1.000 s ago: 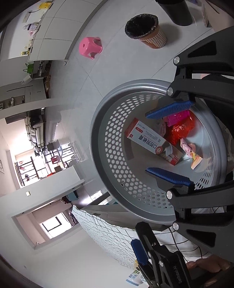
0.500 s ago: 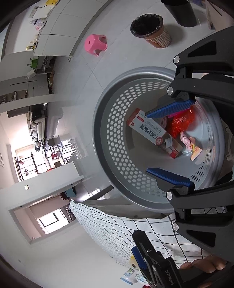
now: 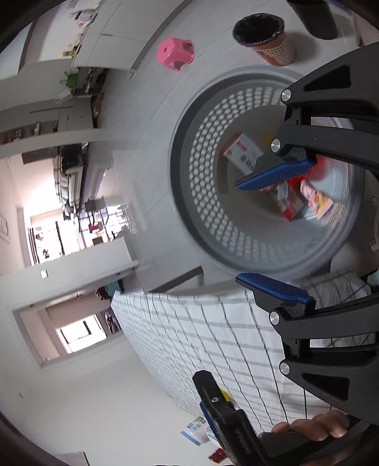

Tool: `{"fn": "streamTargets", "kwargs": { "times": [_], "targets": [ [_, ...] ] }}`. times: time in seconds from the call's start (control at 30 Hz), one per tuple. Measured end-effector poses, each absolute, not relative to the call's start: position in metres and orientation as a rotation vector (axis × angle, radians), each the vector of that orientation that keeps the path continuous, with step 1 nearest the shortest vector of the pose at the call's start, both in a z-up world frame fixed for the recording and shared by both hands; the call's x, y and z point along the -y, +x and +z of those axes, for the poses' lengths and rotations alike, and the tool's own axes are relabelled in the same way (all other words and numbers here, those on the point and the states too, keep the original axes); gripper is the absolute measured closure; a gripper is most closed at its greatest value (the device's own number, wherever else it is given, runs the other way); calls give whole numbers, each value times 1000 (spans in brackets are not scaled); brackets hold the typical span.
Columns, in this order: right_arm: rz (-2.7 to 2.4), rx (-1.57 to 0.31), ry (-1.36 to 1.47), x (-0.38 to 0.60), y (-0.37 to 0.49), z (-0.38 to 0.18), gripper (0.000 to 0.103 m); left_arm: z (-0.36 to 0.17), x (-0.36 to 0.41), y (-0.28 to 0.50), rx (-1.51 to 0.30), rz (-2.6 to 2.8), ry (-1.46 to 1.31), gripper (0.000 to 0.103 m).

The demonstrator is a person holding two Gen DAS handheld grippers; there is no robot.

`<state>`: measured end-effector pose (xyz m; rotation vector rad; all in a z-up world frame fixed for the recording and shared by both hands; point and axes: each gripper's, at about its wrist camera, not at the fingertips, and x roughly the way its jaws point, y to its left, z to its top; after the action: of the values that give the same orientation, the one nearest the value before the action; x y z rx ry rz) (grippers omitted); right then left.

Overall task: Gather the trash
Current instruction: 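Move both tools back over the table toward the felt ball, then grasp the beige felt ball with the left gripper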

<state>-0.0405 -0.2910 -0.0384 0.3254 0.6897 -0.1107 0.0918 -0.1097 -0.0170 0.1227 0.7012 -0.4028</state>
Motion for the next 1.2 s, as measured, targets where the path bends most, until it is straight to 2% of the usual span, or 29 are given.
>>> {"fn": "streamTargets", "kwargs": {
  "times": [0.63,0.87,1.2],
  "targets": [
    [185,-674,196,146,45,-2,43,-7,-43,116,-646,-134,15,6],
    [275,-671,146,98,73,2,43,-6,-75,128,-644,-32,55,6],
    [284,-678,138,91,96,3,43,-19,-91,159,-674,-1,61,6]
  ]
}}
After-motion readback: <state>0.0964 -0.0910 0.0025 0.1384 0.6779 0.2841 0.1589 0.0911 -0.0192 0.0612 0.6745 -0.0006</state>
